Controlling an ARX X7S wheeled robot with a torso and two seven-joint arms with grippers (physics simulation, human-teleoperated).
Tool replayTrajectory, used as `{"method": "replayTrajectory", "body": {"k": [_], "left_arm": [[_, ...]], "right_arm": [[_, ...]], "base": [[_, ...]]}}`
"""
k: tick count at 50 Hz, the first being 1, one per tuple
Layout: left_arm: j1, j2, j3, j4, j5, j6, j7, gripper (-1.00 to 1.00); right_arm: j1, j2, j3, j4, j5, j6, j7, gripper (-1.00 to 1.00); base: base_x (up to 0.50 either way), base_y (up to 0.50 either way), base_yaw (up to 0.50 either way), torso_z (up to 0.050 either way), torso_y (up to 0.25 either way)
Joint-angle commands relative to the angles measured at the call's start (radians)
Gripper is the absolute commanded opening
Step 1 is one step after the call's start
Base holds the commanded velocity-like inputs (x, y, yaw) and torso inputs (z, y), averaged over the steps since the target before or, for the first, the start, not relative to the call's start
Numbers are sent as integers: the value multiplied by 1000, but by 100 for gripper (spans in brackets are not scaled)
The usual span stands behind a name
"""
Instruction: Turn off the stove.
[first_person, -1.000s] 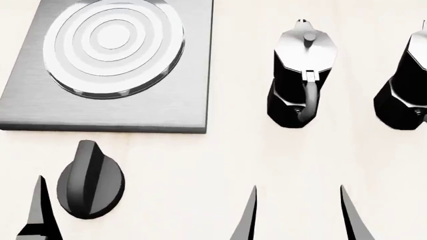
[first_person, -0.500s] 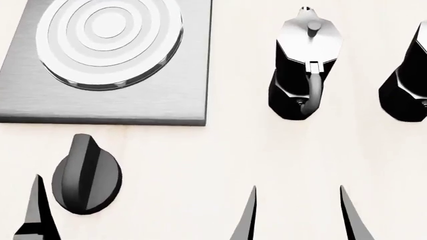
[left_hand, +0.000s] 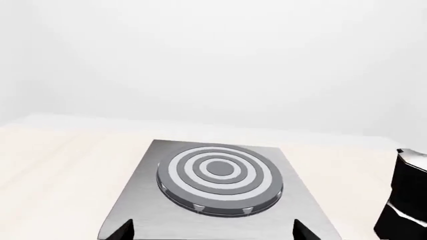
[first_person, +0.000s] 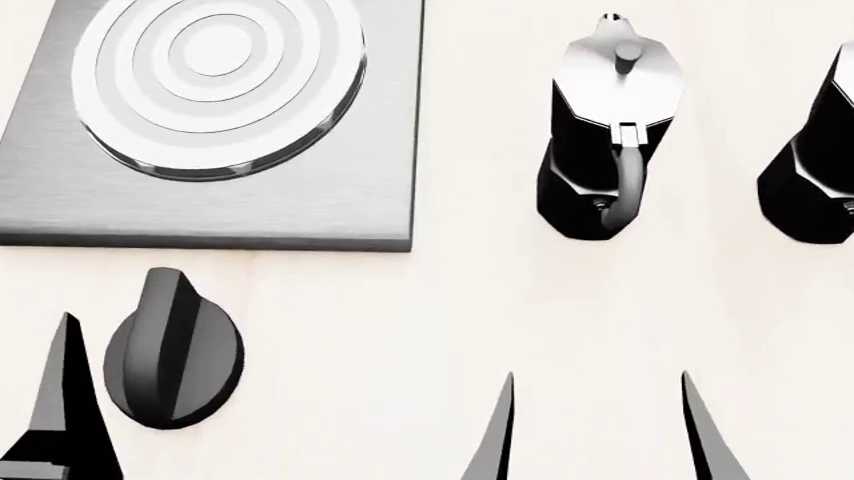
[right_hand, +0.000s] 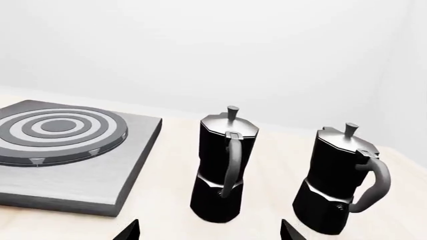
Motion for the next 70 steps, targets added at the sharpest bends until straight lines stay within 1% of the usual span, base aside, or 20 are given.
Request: {"method": "replayTrajectory", "body": {"k": [1, 15, 21, 30, 38, 40, 53, 70], "left_arm": [[-72, 3, 32, 74, -41, -78, -26, 100], [-120, 25, 106, 19, -18, -69, -32, 100], [-140, 49, 156, -67, 27, -31, -24, 100], [-150, 74, 197, -210, 83, 30, -20, 100], [-155, 81, 219, -282, 122, 70, -21, 100], [-158, 87, 223, -323, 130, 87, -20, 100], [-164, 96, 225, -444, 149, 137, -24, 100], [-170, 91, 216, -459, 143, 139, -39, 100]], "right_arm": [[-1, 5, -1, 1, 5, -3, 5, 100], [1, 11, -1, 1, 11, -2, 11, 100], [1, 13, -4, 0, 11, 0, 13, 100], [1, 17, -5, 2, 13, -4, 17, 100], [2, 20, -6, 5, 17, -5, 19, 100], [1, 20, -8, 7, 17, -7, 20, 100], [3, 24, -11, 9, 21, -6, 24, 100], [5, 29, -16, 23, 26, -16, 28, 100]], "base": [[0, 0, 0, 0, 0], [0, 0, 0, 0, 0], [0, 0, 0, 0, 0], [0, 0, 0, 0, 0], [0, 0, 0, 0, 0], [0, 0, 0, 0, 0], [0, 0, 0, 0, 0], [0, 0, 0, 0, 0]]}}
